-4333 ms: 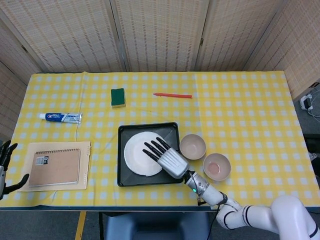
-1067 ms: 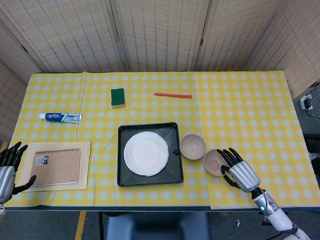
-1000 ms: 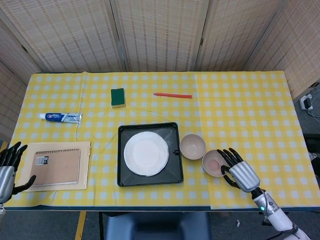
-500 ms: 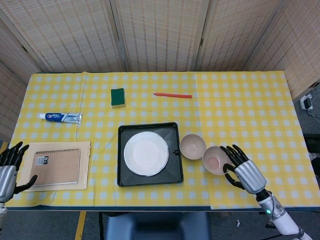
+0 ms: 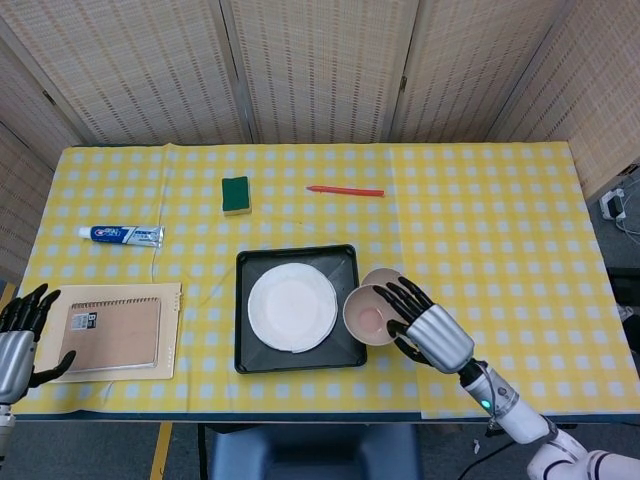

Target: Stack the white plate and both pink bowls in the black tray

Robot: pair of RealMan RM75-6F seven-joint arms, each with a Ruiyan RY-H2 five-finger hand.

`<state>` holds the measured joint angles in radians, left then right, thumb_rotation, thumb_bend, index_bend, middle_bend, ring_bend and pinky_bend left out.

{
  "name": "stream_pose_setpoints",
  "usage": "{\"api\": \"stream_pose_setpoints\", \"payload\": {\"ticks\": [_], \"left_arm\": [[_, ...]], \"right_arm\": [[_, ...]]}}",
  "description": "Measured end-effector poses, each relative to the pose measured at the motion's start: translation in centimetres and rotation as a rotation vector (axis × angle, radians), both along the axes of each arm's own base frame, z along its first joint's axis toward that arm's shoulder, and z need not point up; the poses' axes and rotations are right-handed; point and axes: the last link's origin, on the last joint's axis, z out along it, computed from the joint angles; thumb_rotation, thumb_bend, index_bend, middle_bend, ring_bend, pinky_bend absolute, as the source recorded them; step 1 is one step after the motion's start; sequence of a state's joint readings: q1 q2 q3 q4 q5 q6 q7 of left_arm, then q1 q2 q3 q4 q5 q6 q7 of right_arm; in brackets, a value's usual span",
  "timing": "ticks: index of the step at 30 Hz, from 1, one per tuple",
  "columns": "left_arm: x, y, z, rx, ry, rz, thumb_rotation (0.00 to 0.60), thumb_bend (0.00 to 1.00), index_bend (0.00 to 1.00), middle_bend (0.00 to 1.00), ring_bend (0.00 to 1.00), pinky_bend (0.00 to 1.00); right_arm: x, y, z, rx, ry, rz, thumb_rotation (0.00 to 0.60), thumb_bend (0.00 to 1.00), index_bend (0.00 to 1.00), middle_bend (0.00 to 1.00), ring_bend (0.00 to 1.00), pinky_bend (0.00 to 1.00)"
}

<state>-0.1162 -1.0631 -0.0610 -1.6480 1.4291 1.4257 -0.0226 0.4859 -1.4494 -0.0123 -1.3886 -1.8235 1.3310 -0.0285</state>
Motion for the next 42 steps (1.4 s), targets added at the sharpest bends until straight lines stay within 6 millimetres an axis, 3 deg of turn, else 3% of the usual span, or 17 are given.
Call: {"api": "stream_pose_setpoints", "payload": {"ticks": [7, 13, 25, 34, 36, 38, 42], "left_arm": [[0.1, -0.6, 0.8, 0.025, -0.019, -0.009, 0.6, 0.32, 0.0, 0.0, 0.0, 0.0], [-0.2, -0.9, 1.8, 0.068, -0.027, -0.011, 0.6, 0.32, 0.0, 0.0, 0.0, 0.0], [-0.8, -0.6, 2.4, 0.108, -0.008, 0.027, 0.6, 0.32, 0.0, 0.0, 0.0, 0.0], [-1.1, -0.4, 3.0, 0.12, -0.039, 0.032, 0.6, 0.32, 0.0, 0.0, 0.0, 0.0], [-1.1, -0.3, 3.0, 0.113, -0.041, 0.034, 0.6, 0.32, 0.0, 0.0, 0.0, 0.0], [-1.2, -0.3, 2.9, 0.109, -0.041, 0.038, 0.6, 0.33, 0.0, 0.0, 0.0, 0.0], [-1.1, -0.2, 2.9, 0.12, -0.031, 0.037, 0.6, 0.33, 0.0, 0.0, 0.0, 0.0]], "right_arm": [[5.9, -2.6, -4.4, 0.053, 0.021, 0.043, 0.6, 0.53, 0.64, 0.06, 0.01, 0.0], [8.7, -3.8, -7.7, 0.044, 0.056, 0.052, 0.6, 0.53, 0.64, 0.05, 0.01, 0.0], [10.1, -7.2, -11.7, 0.023, 0.102, 0.023, 0.6, 0.53, 0.64, 0.05, 0.02, 0.0], [10.7, -7.9, -13.7, 0.055, 0.082, 0.012, 0.6, 0.53, 0.62, 0.05, 0.02, 0.0], [10.8, -7.8, -13.8, 0.063, 0.074, 0.012, 0.6, 0.53, 0.56, 0.04, 0.02, 0.0], [10.7, -7.7, -13.9, 0.073, 0.069, 0.015, 0.6, 0.53, 0.41, 0.01, 0.01, 0.0], [10.5, -7.6, -14.0, 0.074, 0.074, 0.029, 0.6, 0.53, 0.21, 0.0, 0.0, 0.0]]}}
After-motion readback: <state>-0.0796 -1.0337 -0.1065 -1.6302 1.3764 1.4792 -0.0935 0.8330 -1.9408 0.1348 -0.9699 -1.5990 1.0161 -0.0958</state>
